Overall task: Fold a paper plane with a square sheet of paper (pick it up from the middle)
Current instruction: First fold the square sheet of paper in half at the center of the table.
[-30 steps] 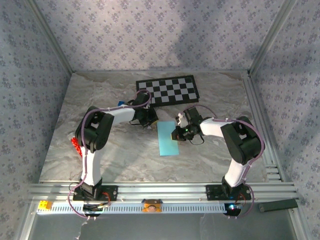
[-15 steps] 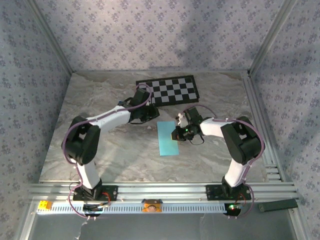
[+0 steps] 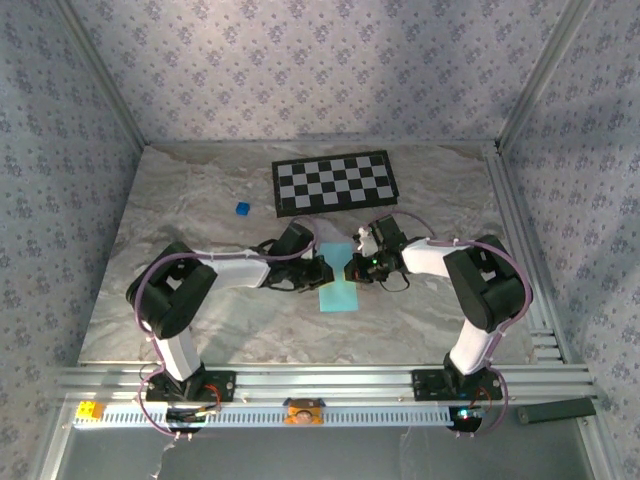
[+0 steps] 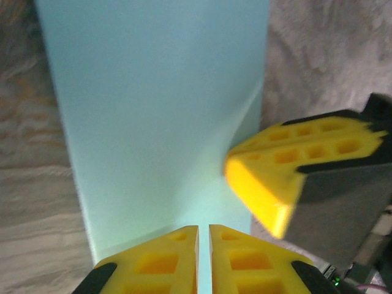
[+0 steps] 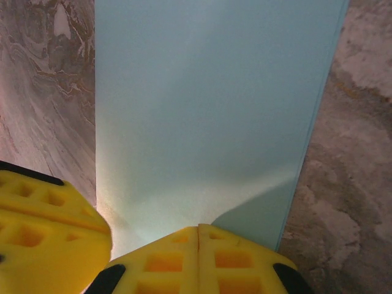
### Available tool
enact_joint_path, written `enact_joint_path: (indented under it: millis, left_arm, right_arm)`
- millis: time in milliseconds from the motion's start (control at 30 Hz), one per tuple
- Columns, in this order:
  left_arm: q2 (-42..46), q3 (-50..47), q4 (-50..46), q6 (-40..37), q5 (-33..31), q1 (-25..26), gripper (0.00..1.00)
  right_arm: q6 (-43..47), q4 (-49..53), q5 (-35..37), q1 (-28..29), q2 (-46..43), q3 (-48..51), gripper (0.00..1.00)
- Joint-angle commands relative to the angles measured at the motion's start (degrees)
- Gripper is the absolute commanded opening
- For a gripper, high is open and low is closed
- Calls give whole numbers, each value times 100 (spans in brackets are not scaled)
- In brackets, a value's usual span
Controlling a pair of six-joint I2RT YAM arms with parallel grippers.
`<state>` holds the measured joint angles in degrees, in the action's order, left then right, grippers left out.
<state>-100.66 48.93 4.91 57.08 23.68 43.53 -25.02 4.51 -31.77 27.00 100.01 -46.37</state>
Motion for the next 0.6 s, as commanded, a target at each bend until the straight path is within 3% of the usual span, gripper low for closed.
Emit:
enact_joint_path:
  millis: [0,267,567]
  left_arm:
    - [5,-280,280,-203,189,26,14]
    - [328,-888,210,-666,252,27,16]
    - [860,-645,267,-512,292,281,20]
  right_arm:
    - [-52,993,901,-40,336,430,0]
    - [-90,940,912,-39,357,485,0]
    - [-102,968,910,-16,321,466,0]
